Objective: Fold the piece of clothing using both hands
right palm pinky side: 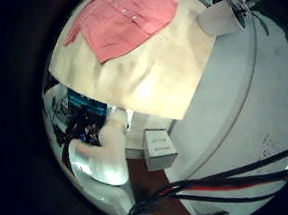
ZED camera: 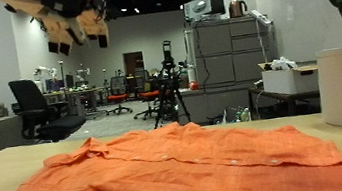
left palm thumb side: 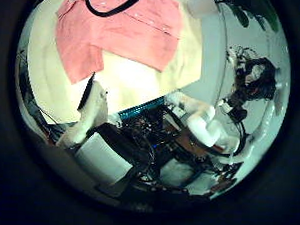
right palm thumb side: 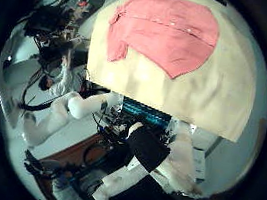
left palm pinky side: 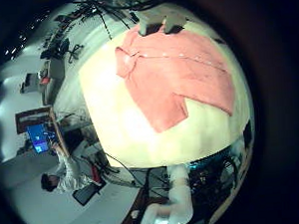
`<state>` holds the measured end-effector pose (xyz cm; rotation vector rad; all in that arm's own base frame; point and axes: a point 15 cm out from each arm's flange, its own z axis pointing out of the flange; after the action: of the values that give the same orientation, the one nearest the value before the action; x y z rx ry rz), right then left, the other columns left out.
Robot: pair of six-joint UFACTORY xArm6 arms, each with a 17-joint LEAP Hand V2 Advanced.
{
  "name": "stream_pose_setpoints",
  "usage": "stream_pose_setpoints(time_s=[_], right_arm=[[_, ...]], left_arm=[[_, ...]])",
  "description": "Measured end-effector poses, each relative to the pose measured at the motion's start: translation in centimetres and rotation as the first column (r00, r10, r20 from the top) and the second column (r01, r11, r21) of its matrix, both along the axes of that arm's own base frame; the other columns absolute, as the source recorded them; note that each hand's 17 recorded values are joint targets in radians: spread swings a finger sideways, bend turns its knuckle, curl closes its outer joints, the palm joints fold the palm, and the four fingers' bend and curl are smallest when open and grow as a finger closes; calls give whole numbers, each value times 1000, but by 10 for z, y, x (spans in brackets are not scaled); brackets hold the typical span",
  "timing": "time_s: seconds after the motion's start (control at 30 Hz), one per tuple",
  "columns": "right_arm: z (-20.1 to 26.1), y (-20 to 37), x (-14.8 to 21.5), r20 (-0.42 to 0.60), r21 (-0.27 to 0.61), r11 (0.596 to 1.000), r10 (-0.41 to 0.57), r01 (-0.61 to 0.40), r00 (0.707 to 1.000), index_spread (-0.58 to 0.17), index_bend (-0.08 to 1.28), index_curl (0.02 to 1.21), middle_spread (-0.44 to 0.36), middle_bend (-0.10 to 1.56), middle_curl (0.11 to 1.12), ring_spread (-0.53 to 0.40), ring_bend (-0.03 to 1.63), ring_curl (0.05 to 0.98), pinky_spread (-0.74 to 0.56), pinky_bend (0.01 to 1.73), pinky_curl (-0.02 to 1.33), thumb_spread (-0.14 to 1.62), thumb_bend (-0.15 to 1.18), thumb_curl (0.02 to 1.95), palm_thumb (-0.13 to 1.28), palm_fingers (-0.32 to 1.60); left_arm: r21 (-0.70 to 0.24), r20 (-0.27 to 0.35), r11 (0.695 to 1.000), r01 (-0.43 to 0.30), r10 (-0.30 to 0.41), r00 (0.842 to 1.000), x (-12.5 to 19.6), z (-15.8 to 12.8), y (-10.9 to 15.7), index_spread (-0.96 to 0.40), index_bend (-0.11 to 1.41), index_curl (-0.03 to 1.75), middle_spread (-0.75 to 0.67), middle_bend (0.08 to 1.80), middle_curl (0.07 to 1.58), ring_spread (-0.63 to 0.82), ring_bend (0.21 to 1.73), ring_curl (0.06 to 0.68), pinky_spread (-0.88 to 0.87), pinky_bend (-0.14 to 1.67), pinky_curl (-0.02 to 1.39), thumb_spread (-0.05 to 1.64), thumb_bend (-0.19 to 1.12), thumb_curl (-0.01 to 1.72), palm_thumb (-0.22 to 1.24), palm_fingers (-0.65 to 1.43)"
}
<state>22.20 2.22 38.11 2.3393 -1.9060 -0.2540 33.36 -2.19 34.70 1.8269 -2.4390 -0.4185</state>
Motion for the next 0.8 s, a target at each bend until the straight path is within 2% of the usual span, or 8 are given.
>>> stream_pose_setpoints(time_s=[0.2,0.37,0.53,0.8], right_arm=[[0,-7,2,-3,-18,1000,-19,19,1000,-318,180,321,109,184,283,260,214,263,436,320,304,1149,-19,278,470,171],[2,-7,7,-6,-30,999,-23,23,1000,-315,179,323,112,179,283,261,219,263,441,324,305,1152,-17,279,487,194],[5,-15,9,-8,-72,997,-14,14,1000,-313,179,323,110,183,283,262,226,263,444,321,303,1149,-17,280,497,204],[-1,-17,3,-40,-80,997,-15,12,999,-311,170,317,87,185,286,250,245,265,438,324,302,1149,-18,278,503,229]], left_arm=[[18,-65,996,92,-91,994,9,-53,5,96,165,339,223,176,288,522,380,240,483,231,323,1198,-30,388,622,30],[15,-135,991,130,-126,983,-11,-92,22,96,163,328,212,179,287,516,404,245,480,256,329,1181,-35,357,519,11],[20,-141,990,140,-136,981,-17,-122,49,96,165,324,209,179,286,508,417,247,473,267,332,1165,-29,337,476,7],[-6,-149,993,121,-120,982,-25,-163,72,103,160,313,224,193,298,495,429,245,453,275,332,1122,-28,309,423,19]])
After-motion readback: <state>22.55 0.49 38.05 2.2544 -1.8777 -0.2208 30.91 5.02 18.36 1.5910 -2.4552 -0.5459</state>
